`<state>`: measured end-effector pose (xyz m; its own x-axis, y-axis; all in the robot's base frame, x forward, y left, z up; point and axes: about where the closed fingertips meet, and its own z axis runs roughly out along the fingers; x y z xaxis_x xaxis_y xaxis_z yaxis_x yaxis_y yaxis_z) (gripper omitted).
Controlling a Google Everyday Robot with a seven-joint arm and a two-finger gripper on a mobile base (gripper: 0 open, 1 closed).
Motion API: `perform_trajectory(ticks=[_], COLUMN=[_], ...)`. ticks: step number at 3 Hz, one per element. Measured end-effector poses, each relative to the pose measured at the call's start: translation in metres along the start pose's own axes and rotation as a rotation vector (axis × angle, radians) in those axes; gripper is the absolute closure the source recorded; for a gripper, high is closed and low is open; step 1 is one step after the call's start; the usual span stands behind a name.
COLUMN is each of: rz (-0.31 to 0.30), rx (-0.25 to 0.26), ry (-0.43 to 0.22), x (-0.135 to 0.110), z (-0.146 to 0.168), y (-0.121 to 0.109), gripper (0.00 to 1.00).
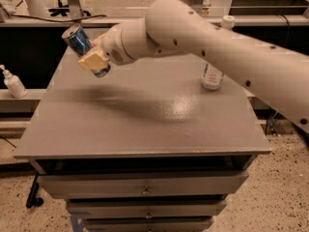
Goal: Knock redbull can over
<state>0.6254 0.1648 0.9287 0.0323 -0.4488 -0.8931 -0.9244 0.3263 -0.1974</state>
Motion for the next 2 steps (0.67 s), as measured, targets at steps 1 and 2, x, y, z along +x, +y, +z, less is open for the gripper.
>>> perform_trajectory(ticks=[1, 2], rz=[-0.032, -0.075], rx=[0.003, 0.0], ry=[0.184, 0.39], x=[0.012, 0.04], z=[-0.009, -0.011], y=[-0.029, -0.051], gripper=[1.0, 1.0])
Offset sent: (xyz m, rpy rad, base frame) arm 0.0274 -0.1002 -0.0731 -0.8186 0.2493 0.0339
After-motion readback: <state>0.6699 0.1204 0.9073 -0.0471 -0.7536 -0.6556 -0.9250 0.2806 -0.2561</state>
